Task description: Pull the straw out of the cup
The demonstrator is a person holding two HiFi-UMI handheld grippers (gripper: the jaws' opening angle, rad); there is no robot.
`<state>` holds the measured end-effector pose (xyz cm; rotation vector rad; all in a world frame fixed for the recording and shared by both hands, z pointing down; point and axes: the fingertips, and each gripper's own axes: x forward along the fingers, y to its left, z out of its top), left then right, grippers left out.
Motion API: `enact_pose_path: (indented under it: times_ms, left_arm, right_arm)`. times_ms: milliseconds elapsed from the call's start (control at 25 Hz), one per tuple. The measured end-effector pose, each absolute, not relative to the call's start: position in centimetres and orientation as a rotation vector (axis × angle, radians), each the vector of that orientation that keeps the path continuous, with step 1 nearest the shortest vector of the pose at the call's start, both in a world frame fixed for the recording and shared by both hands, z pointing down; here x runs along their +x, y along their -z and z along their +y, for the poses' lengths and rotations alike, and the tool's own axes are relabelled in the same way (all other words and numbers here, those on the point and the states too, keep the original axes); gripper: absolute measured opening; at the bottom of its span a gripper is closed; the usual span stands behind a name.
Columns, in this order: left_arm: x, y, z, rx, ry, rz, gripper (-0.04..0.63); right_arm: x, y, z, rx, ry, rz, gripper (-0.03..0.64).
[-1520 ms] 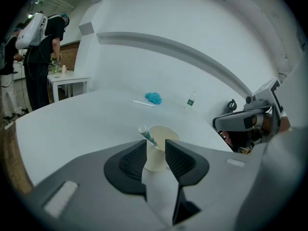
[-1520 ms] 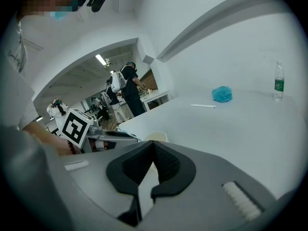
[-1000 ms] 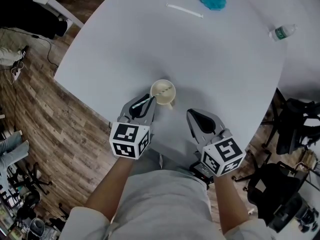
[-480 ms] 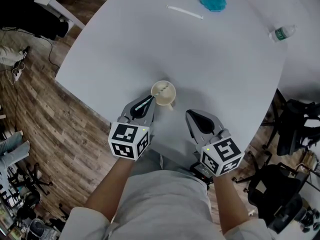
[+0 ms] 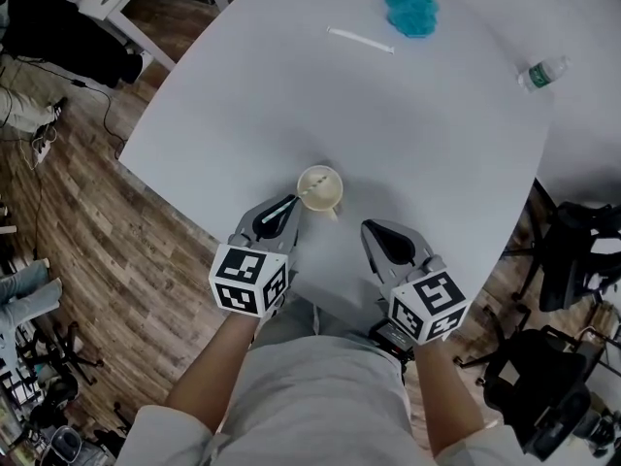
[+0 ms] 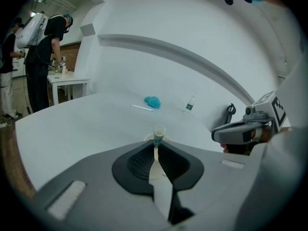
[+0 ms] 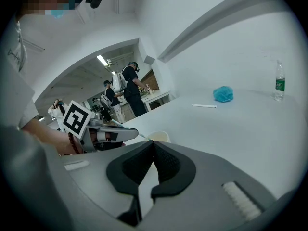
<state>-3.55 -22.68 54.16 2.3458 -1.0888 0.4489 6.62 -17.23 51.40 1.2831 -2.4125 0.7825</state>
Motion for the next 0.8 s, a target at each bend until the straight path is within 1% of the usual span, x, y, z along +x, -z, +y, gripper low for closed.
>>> enact_pose_path:
  times_ms: [800]
  left_arm:
    - [-6.0, -49.0, -18.5, 2.379, -0.341, -1.153, 0.044]
  right_arm:
    - [6.7, -48.3, -13.1, 1.313, -0.711, -2.460, 0.006]
